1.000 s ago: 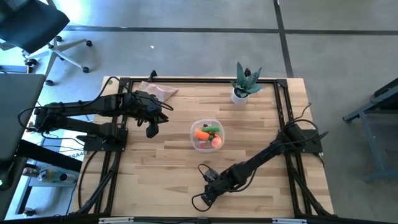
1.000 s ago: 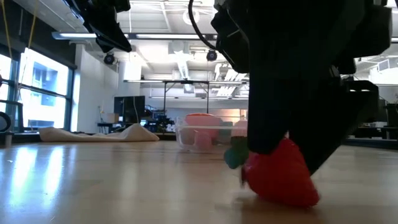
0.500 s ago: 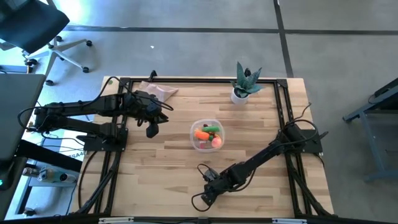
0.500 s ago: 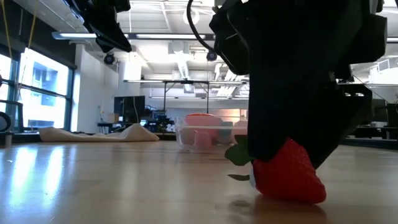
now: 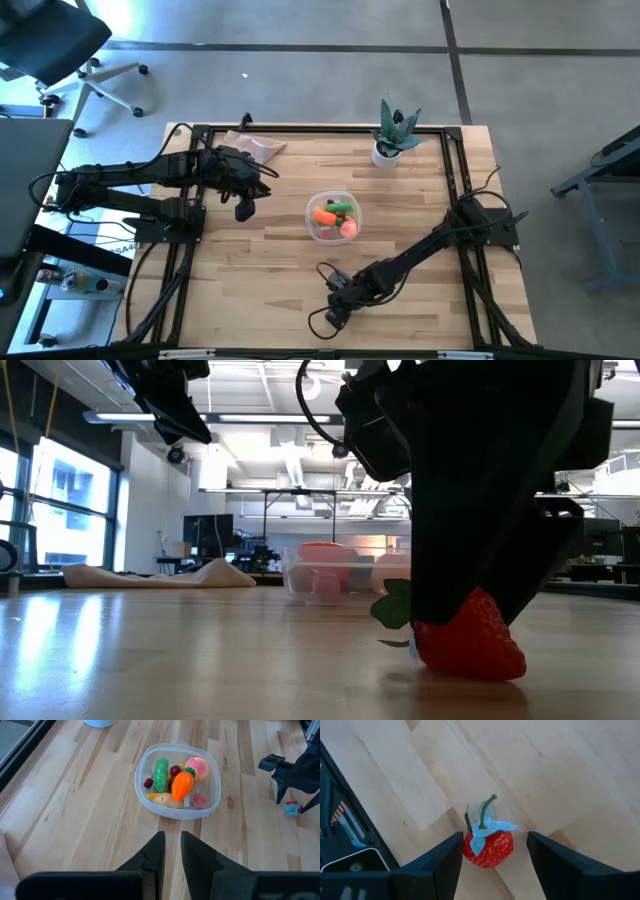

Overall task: Pick and placing Produce into tupperware
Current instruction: Put the strawberry into the transparent bin

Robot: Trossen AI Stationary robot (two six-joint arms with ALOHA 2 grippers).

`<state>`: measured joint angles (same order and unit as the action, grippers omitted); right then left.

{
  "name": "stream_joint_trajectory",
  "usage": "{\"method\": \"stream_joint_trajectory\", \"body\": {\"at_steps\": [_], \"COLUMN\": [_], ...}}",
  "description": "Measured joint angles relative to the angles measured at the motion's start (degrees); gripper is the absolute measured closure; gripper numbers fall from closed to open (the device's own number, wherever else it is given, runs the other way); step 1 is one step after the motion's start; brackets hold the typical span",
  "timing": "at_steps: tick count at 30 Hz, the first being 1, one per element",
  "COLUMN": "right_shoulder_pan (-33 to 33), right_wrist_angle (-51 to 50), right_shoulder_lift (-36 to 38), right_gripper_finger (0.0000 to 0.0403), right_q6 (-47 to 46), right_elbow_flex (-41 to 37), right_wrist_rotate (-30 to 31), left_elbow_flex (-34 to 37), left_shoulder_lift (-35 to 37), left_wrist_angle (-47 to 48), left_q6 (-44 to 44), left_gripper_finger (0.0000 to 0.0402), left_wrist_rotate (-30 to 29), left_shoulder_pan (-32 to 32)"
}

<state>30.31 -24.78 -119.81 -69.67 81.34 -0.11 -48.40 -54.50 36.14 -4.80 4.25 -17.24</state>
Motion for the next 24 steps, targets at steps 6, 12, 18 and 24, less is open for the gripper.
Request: {"method": "stream_joint_trajectory", "body": {"at_steps": [6, 12, 18, 24], "right_shoulder_pan": [-0.53, -1.10, -1.40, -1.42], "right_wrist_angle": [-1.12, -3.30, -4.26, -4.56], "right_shoulder_lift": [0.02, 0.10, 0.13, 0.13], "right_gripper_finger": [0.0201, 0.0203, 0.0203, 0.0204], "right_q6": [1.21, 1.21, 1.60, 1.56], "right_elbow_flex": [0.02, 0.09, 0.11, 0.11], "right_wrist_rotate": [-0.19, -0.25, -0.34, -0.41], "left_elbow_flex": [0.00, 0.00, 0.00, 0.00], "left_shoulder_lift": [0.00, 0.00, 0.00, 0.00], "left_wrist_angle": [0.00, 0.00, 0.00, 0.00], "left_q6": [0.00, -0.01, -0.01, -0.01], "left_gripper_finger": [0.0350, 0.0350, 0.0350, 0.0350], "left_wrist_rotate": [0.00, 0.00, 0.00, 0.00], "left_shoulder_pan": [-0.01, 0.00, 0.00, 0.00]}}
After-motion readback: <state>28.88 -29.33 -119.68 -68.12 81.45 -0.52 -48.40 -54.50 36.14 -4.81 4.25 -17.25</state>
